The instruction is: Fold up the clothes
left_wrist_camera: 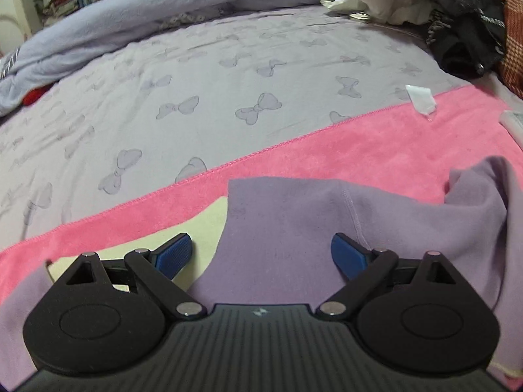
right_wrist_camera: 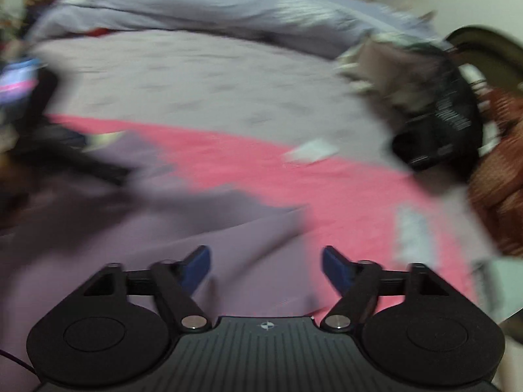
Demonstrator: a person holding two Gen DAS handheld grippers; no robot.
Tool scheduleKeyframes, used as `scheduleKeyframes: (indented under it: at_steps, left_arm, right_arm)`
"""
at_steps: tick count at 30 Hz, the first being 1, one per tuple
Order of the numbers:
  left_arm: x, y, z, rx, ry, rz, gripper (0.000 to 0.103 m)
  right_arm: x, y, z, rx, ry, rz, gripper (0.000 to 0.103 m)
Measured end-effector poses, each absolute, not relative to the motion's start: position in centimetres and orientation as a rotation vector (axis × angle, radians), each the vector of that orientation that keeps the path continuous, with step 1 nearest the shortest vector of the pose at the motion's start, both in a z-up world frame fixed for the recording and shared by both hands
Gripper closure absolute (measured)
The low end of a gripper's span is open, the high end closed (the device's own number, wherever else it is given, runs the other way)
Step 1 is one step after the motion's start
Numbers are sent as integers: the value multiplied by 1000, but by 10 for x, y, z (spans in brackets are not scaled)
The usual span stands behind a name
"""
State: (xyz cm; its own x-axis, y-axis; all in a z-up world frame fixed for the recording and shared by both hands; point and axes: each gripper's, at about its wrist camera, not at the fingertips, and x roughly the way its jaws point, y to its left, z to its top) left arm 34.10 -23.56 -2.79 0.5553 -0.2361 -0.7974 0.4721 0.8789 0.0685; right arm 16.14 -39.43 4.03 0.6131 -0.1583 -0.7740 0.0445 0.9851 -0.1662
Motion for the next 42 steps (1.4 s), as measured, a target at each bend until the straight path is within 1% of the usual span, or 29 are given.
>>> scheduleKeyframes:
  at_steps: [2,3,4,5,6,7,11,16,17,19,21,22,23,24,25,26,27,28,29,30,32,34,36,38,40,42]
  left_arm:
    - [344,-235,-29,275,900,-415,6]
    - [346,-235,-29,274,901,-409,6]
    - [347,-235,-29,273,902,-403,6]
    - [348,-235,-28,273,903,-397,6]
    - [349,-235,-28,272,904,-391,6]
    - [351,-235,-28,271,905,-385,6]
    - [356,-234,-27,269,909,-362,6]
    - [360,-239,-26,268,891,-323,6]
    - [360,-242,-27,279,885,-321,6]
    - [360,-246,-27,295,869,-308,6]
    - [362,-248,-28,290,879,-297,6]
    - [364,-249,-29,285,889,-290,4]
    - [366,-250,-29,280,898,-282,3]
    - [368,-250,-30,275,908,-275,3]
    - [368,-250,-26,267,890,-277,4]
    - [367,-250,-23,260,871,-280,11]
    - [365,-249,-14,254,815,-329,11]
    - [363,-250,-6,262,779,-435,10]
    - [361,-250,2,269,741,-540,8]
    - [362,-254,7,298,762,-680,7]
    - [364,-264,13,379,804,-892,6]
    - [361,-278,10,506,794,-922,7]
    - [359,-293,3,599,787,-897,12]
    - [350,-305,-9,674,815,-945,32]
    - [330,-313,-22,756,778,-958,36]
    - [321,-316,-23,776,758,-958,43]
  right_arm:
    - [157,-365,22,-190,922,-104,15]
    - [158,-352,11,-228,936,-110,23]
    - [161,-345,-1,-257,964,-112,39]
    - [164,-347,-5,-226,982,-115,77]
    - [167,-350,-8,-199,997,-121,89]
    - [169,-359,-3,-209,992,-158,96]
    - [172,-411,19,-259,949,-365,96]
    - [171,-526,57,-213,846,-697,97]
    - [171,-538,64,-240,823,-740,100]
    - [171,-560,74,-279,782,-801,100]
    - [173,-580,76,-235,791,-813,100]
    - [173,-589,75,-204,808,-809,100]
    - [173,-598,74,-171,825,-800,99]
    - [174,-602,71,-116,851,-742,95]
    - [174,-606,69,-61,875,-678,94]
    - [167,-600,68,-5,884,-556,89]
    - [162,-591,67,27,880,-438,74]
    - [160,-578,64,24,880,-340,64]
    - [160,-564,60,-7,882,-285,47]
    - [162,-548,54,-57,885,-246,42]
    - [166,-524,42,-129,904,-215,42]
    - [169,-512,29,-159,930,-236,42]
    - [171,-508,17,-202,948,-298,41]
    - [170,-508,5,-233,971,-357,39]
    - [168,-511,-3,-238,994,-403,32]
    - [164,-516,-11,-235,1000,-462,11]
